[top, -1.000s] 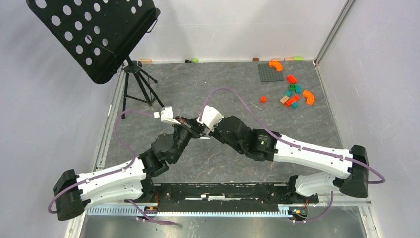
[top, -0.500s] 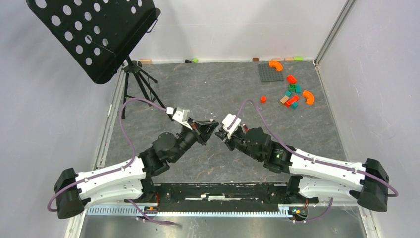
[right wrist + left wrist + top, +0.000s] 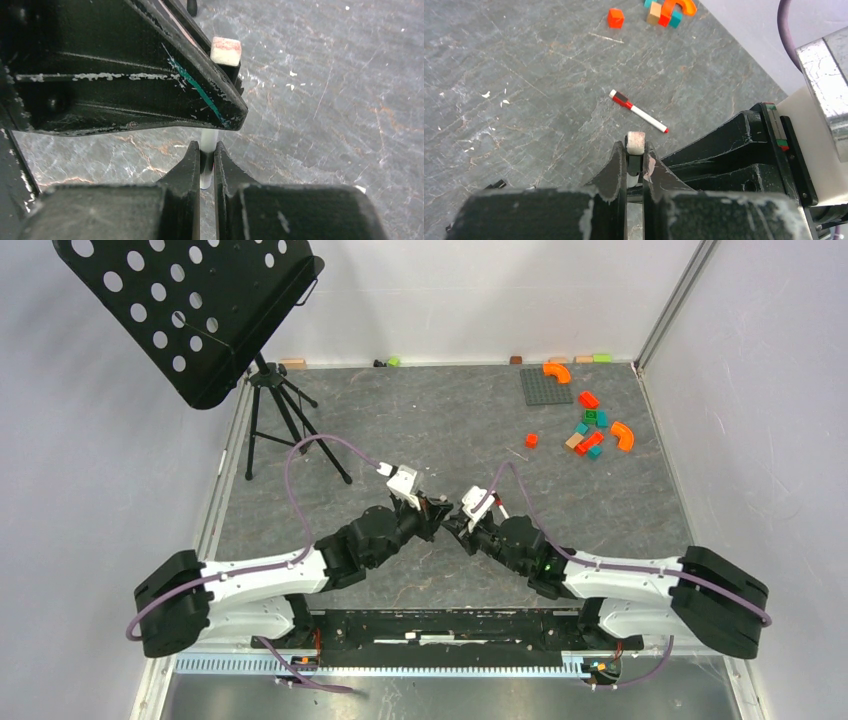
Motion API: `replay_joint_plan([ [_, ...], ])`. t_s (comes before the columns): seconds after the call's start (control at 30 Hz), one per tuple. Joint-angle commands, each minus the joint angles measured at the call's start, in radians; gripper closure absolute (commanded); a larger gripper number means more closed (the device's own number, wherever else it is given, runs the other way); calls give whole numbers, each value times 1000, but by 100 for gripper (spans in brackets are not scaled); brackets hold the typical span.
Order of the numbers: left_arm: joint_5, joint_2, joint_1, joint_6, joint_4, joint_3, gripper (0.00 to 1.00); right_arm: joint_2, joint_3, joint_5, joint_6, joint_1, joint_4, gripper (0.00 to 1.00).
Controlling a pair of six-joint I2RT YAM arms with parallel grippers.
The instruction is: Insert the pens into the pen caps
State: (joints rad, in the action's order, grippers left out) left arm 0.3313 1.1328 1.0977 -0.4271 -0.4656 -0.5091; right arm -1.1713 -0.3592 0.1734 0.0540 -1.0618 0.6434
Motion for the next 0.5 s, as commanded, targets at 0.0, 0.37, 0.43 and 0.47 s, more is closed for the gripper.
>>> replay_joint_plan([
  [0.0, -183, 104, 61, -18, 43, 84, 98, -34, -13, -55, -9, -1, 551, 100],
  [0.37, -193, 235, 61, -15, -91, 121, 98, -219, 54, -52, 2, 18, 806, 100],
  [0.43, -187, 246, 61, -15, -96, 118, 98, -241, 66, -47, 4, 18, 851, 100],
  [0.47, -187, 252, 61, -14, -97, 116, 98, -246, 72, -44, 6, 17, 873, 100],
])
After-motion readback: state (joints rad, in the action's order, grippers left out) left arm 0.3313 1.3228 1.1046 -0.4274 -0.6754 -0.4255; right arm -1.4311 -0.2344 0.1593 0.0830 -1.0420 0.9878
